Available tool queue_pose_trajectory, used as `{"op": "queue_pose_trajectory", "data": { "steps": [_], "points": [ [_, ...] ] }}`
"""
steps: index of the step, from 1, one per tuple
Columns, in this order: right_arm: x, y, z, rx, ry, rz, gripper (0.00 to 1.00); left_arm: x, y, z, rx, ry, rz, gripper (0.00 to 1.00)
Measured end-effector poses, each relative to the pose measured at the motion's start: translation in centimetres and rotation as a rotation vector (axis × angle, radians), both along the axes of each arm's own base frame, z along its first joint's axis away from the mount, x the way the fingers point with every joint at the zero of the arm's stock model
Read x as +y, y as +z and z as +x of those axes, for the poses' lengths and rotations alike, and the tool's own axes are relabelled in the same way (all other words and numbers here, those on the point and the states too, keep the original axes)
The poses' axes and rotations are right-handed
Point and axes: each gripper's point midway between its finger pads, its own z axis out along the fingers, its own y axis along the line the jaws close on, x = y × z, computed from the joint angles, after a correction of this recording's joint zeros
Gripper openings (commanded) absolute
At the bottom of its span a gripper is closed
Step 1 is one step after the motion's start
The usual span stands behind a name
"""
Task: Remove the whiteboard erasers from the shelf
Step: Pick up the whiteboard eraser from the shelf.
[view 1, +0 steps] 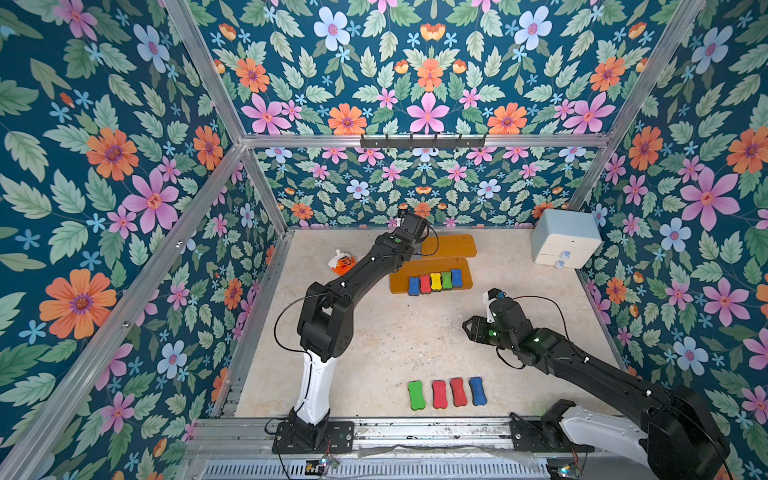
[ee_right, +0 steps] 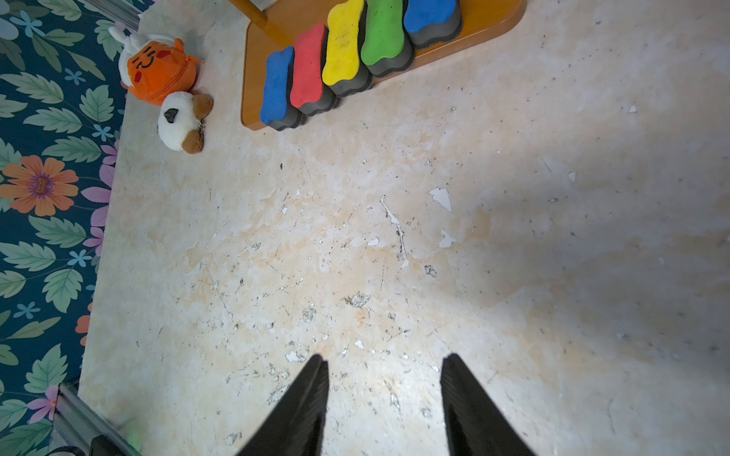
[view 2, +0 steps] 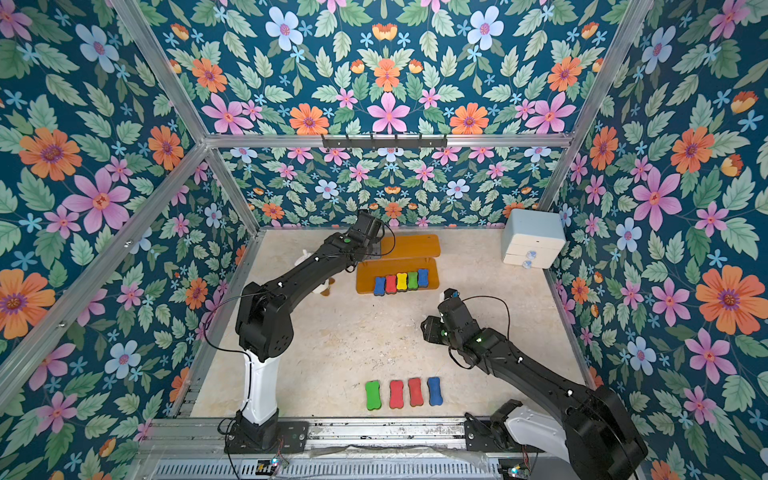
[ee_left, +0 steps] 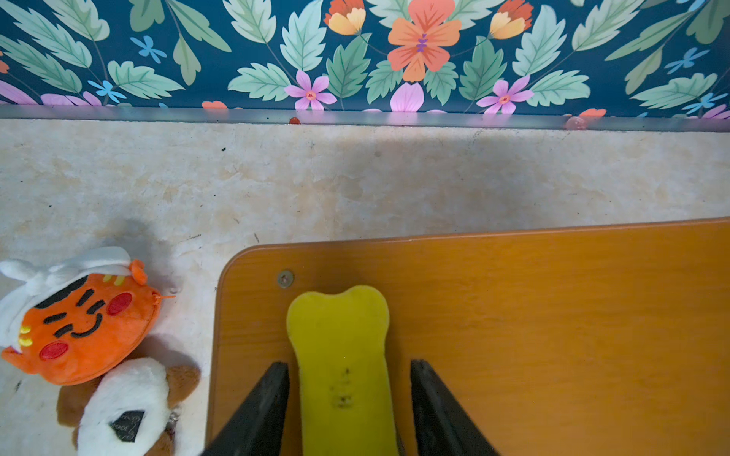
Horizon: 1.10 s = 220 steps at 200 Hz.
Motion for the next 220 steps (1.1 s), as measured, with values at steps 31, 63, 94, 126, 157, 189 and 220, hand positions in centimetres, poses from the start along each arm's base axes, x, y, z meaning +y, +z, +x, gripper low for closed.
{"op": "queue_pose_trajectory", "data": {
  "steps": [31, 63, 94, 126, 157, 189, 220],
  "points": [
    [0.1, 0.1, 0.0, 0.003, -0.003, 0.007, 0.51, 0.1, -0.2, 0.0, 0.003, 0.004, 0.004, 0.52],
    [0.1, 0.2, 0.0, 0.002, -0.001, 0.010, 0.50, 0.2, -0.3, 0.1, 0.003, 0.009, 0.007, 0.51],
    [0.2, 0.4, -0.1, 0.000, 0.002, 0.017, 0.50, 0.4, -0.8, 0.3, 0.010, 0.015, 0.010, 0.51],
    [0.2, 0.7, -0.1, -0.002, -0.003, 0.031, 0.50, 0.6, -0.9, 0.5, 0.008, 0.020, 0.010, 0.51],
    [0.3, 1.1, -0.2, -0.009, -0.002, 0.041, 0.50, 0.5, -0.9, 0.9, -0.004, 0.026, 0.006, 0.49],
    [0.2, 1.3, -0.2, -0.014, -0.003, 0.046, 0.49, 0.5, -0.8, 1.0, -0.007, 0.029, 0.002, 0.45],
    [0.2, 1.3, -0.2, -0.014, -0.004, 0.046, 0.49, 0.6, -0.9, 1.0, -0.008, 0.032, 0.003, 0.38]
  ]
}}
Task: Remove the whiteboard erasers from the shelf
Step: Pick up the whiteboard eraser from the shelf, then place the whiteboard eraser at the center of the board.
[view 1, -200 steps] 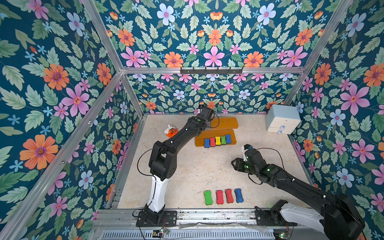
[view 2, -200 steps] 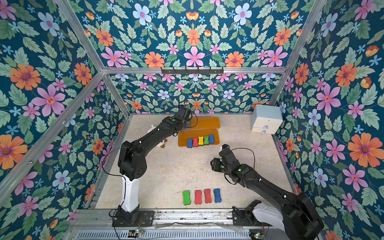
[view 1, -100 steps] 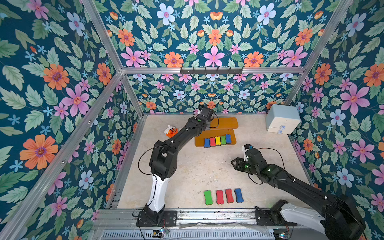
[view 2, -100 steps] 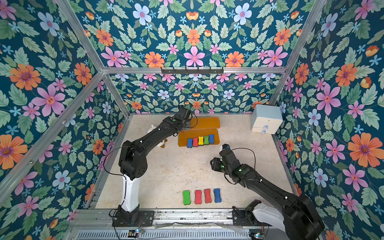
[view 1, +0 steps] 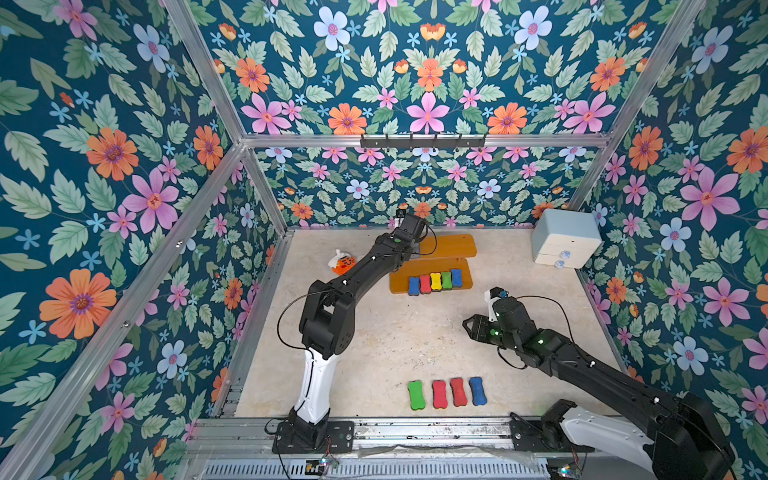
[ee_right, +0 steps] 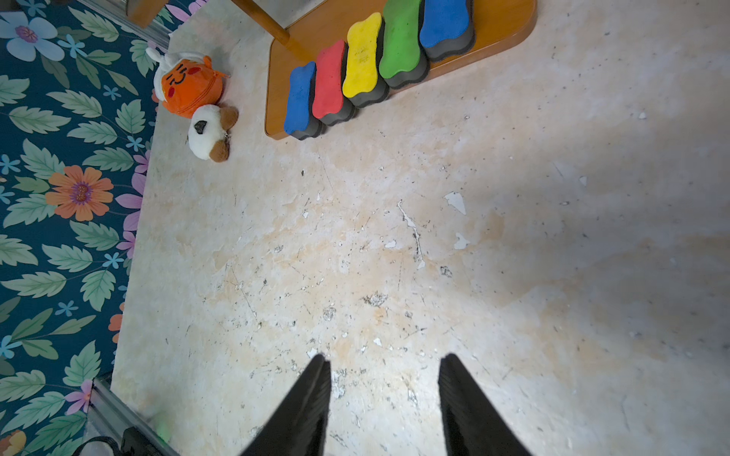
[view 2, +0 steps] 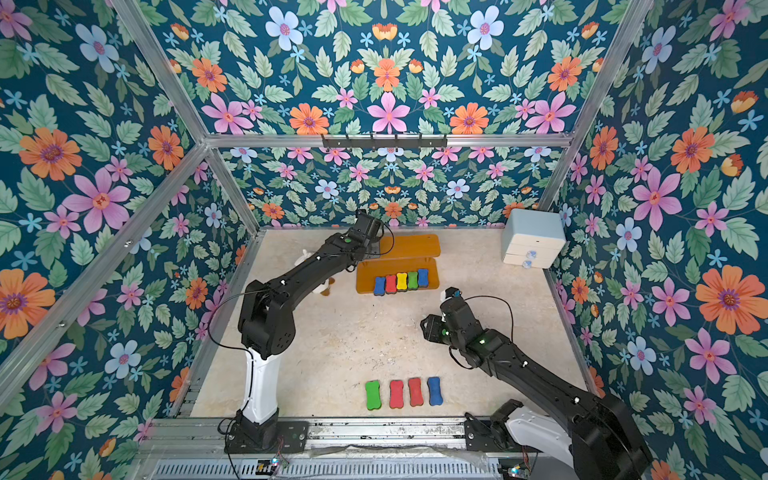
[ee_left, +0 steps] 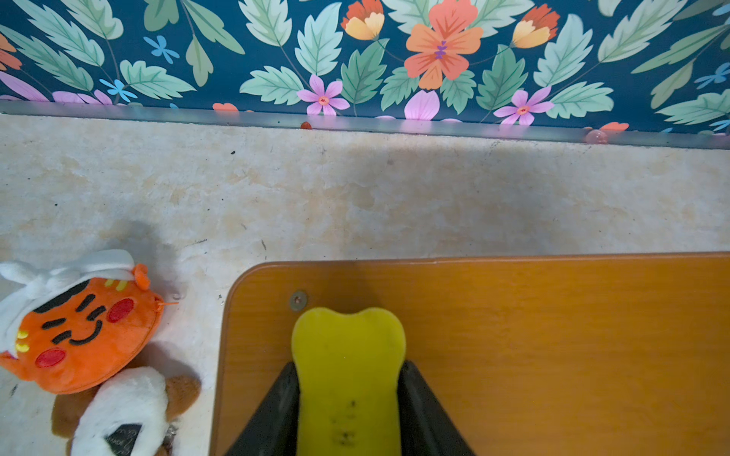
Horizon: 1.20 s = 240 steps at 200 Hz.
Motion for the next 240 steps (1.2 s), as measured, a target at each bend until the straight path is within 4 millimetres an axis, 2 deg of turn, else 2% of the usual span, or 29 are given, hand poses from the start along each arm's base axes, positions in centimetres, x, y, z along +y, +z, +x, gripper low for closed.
{"op": "queue_pose_trajectory", "data": {
  "steps": [22, 50, 75, 94, 127, 153, 179, 200, 217, 240],
  "points": [
    [0.0, 0.0, 0.0, 0.001, -0.001, 0.002, 0.49, 0.2, 0.1, 0.0, -0.002, 0.003, -0.003, 0.27],
    [0.0, 0.0, 0.0, 0.000, -0.002, 0.003, 0.49, 0.3, 0.5, -0.4, 0.001, -0.003, -0.017, 0.00],
    [0.1, 0.2, 0.1, -0.005, -0.002, 0.007, 0.49, 0.5, 1.2, -1.2, 0.014, -0.004, -0.035, 0.00],
    [0.4, 1.2, 0.6, -0.029, -0.002, 0.025, 0.49, 0.9, 2.6, -2.2, 0.010, -0.014, -0.049, 0.00],
    [1.0, 3.6, 1.6, -0.105, -0.009, 0.075, 0.49, 1.8, 5.1, -5.7, 0.003, -0.036, -0.097, 0.00],
    [0.9, 5.0, 1.7, -0.162, -0.029, 0.133, 0.49, 2.3, 5.8, -10.3, 0.014, -0.062, -0.135, 0.00],
    [0.6, 5.4, 1.3, -0.189, -0.037, 0.168, 0.49, 2.7, 4.4, -16.0, 0.055, -0.089, -0.156, 0.00],
    [0.5, 5.9, 1.2, -0.204, -0.042, 0.191, 0.49, 3.1, 1.8, -21.0, 0.109, -0.103, -0.177, 0.00],
    [0.5, 6.4, 1.2, -0.216, -0.041, 0.200, 0.49, 3.4, -1.4, -25.1, 0.169, -0.110, -0.176, 0.00],
    [0.6, 7.2, 1.3, -0.233, -0.041, 0.212, 0.50, 3.9, -5.9, -29.7, 0.251, -0.112, -0.156, 0.00]
  ]
}}
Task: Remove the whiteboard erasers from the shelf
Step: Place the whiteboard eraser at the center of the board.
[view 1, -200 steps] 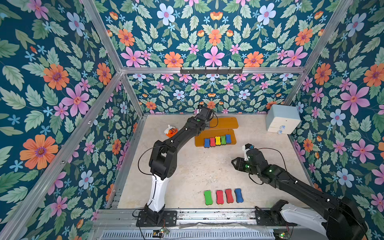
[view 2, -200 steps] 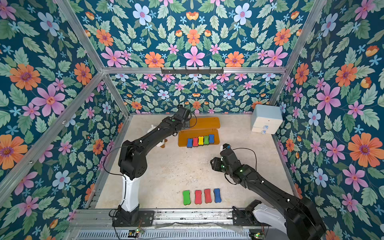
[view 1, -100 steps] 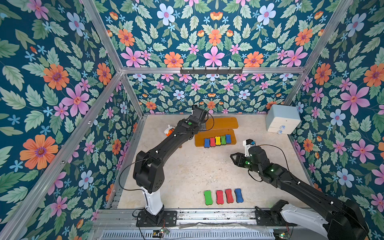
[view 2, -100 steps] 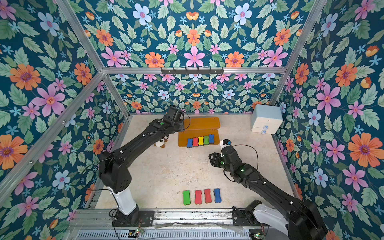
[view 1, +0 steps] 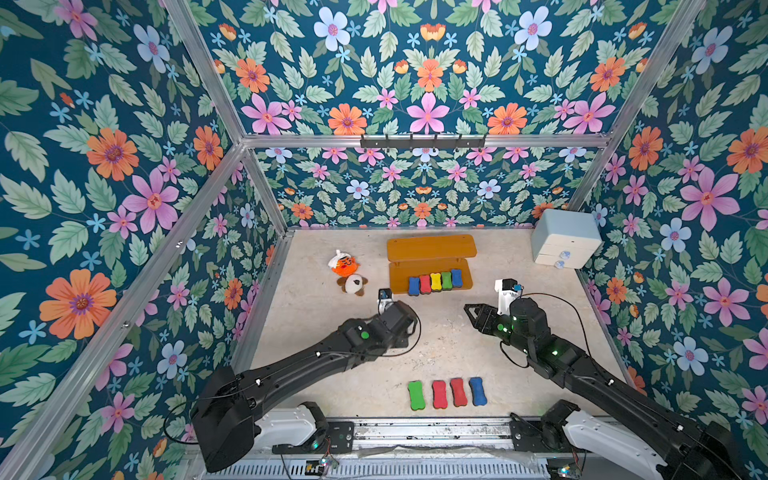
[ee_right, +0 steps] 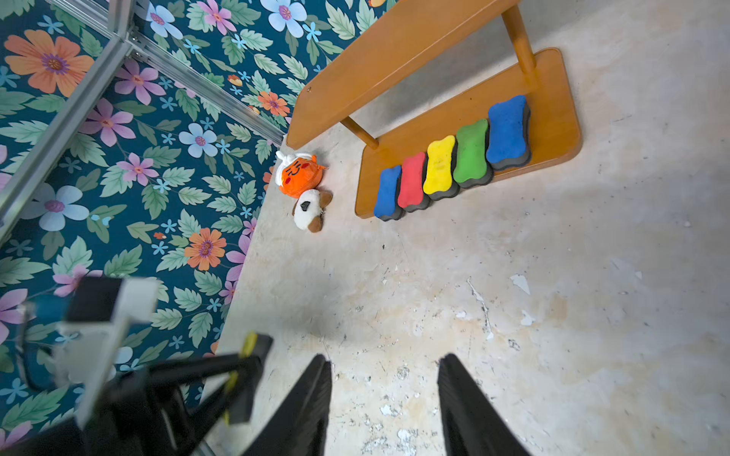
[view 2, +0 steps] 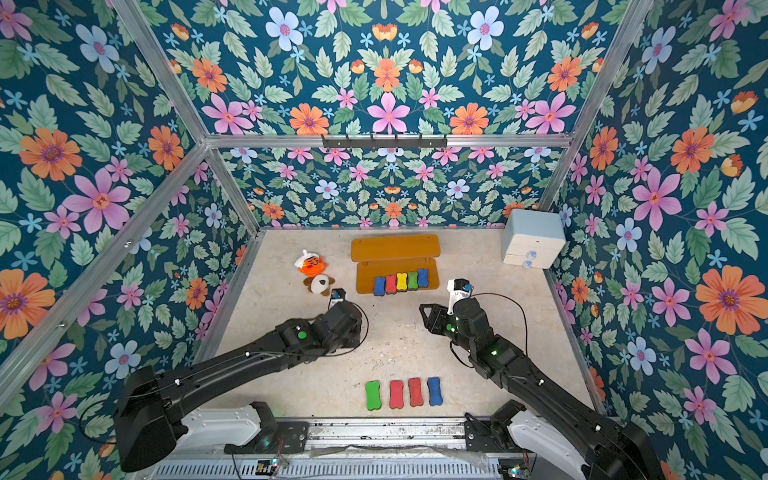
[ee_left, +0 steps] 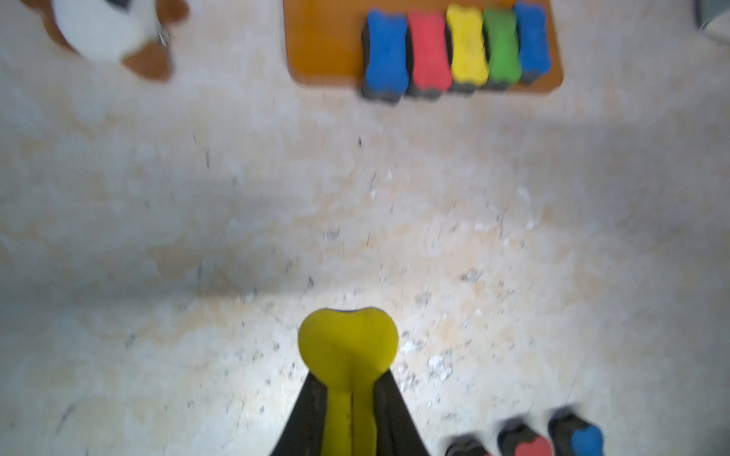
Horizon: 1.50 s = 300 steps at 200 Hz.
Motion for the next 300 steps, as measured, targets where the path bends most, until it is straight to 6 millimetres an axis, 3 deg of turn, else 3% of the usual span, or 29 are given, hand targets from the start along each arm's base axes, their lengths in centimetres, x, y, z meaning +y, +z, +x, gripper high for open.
{"op": "queue_pose_trajectory", "data": {
  "steps": [21, 58, 140, 199, 256, 275, 300],
  "points": [
    [0.0, 0.5, 0.1, -0.016, 0.004, -0.003, 0.50, 0.3, -3.2, -2.9, 0.050, 0.003, 0.023, 0.00],
    [-0.2, 1.0, 0.1, -0.043, 0.002, -0.016, 0.51, 0.3, -6.5, -6.2, 0.094, 0.019, 0.037, 0.00],
    [-0.6, 0.6, 0.5, -0.057, -0.012, -0.058, 0.51, 0.7, -9.1, -10.2, 0.144, 0.042, 0.087, 0.00],
    [-0.3, 0.3, 0.8, -0.047, -0.007, -0.070, 0.51, 0.4, -9.6, -10.4, 0.108, 0.042, 0.128, 0.32],
    [0.2, 0.5, 1.2, -0.040, 0.000, -0.071, 0.51, 0.3, -9.6, -11.4, 0.119, 0.009, 0.138, 0.50],
    [0.4, 0.4, 1.3, -0.034, 0.006, -0.072, 0.50, 0.3, -9.6, -11.5, 0.120, 0.004, 0.141, 0.63],
    [0.8, 0.7, 1.4, -0.032, 0.017, -0.065, 0.50, -0.1, -9.1, -11.6, 0.120, 0.000, 0.149, 0.71]
  ]
}}
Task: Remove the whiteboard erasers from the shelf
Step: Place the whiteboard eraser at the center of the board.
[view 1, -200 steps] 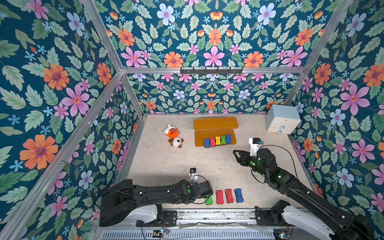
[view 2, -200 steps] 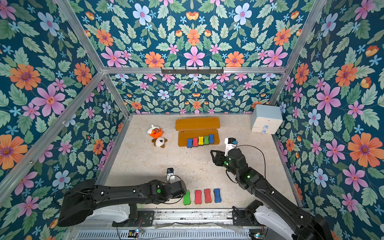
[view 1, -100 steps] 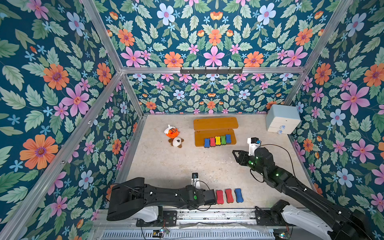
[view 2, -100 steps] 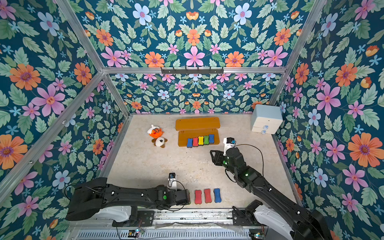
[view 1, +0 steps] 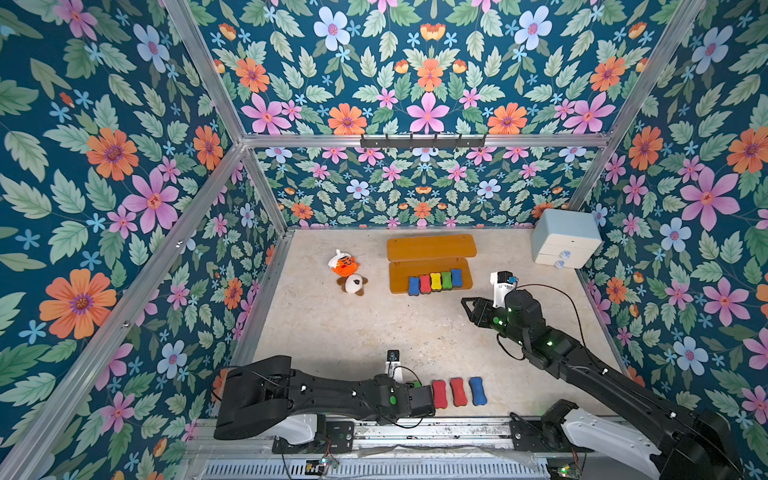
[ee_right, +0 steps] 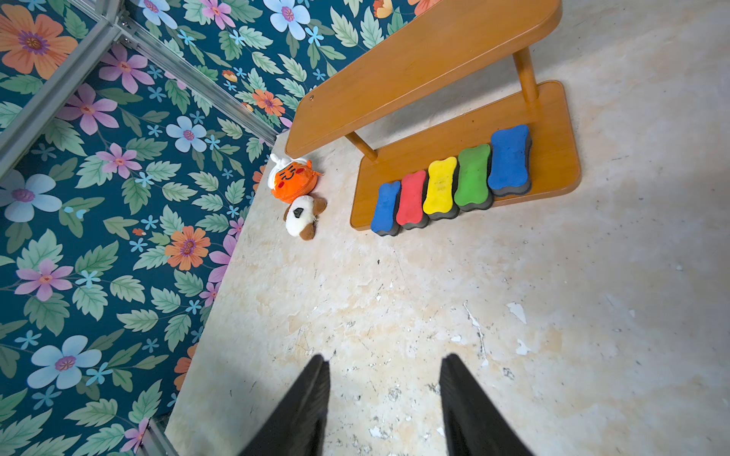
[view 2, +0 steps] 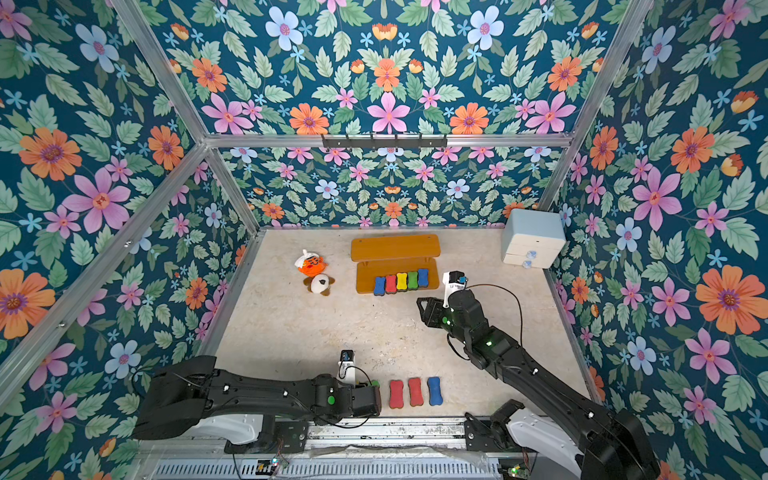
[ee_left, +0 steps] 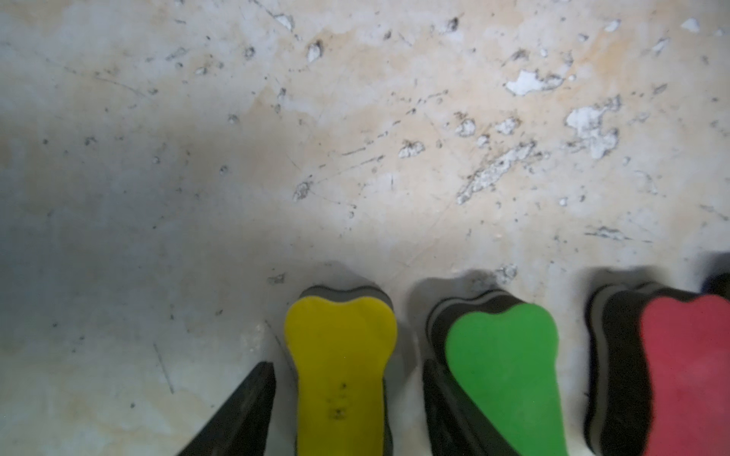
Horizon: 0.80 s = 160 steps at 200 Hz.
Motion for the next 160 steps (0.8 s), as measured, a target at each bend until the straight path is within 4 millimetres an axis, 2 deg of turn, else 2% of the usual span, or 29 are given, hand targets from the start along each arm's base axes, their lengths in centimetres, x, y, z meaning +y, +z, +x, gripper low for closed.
{"op": "queue_pose_trajectory", "data": {
  "steps": [21, 58, 88, 101, 120, 141, 160],
  "points": [
    [0.3, 0.5, 0.0, 0.001, 0.012, 0.009, 0.50, -0.9, 1.2, 0.2, -0.011, -0.006, -0.014, 0.81],
    [0.2, 3.1, 0.8, -0.046, -0.001, -0.013, 0.52, -1.4, 4.0, 1.0, -0.054, -0.037, -0.063, 0.87],
    [-0.3, 4.0, 1.0, -0.072, -0.023, -0.036, 0.52, -0.4, 5.8, 1.9, -0.082, -0.024, -0.113, 0.86],
    [-0.5, 4.0, 1.2, -0.071, -0.033, -0.046, 0.53, 0.5, 6.1, 2.5, -0.089, -0.012, -0.112, 0.80],
    [-0.5, 3.6, 1.3, -0.063, -0.037, -0.055, 0.53, 1.4, 7.2, 4.1, -0.103, 0.020, -0.129, 0.77],
    [-0.6, 2.7, 1.9, -0.042, -0.048, -0.071, 0.54, 1.5, 9.1, 7.2, -0.128, 0.056, -0.188, 0.73],
    [-2.2, 2.0, 4.5, -0.009, -0.092, -0.083, 0.55, 1.5, 10.2, 10.5, -0.139, 0.069, -0.234, 0.73]
  ]
}}
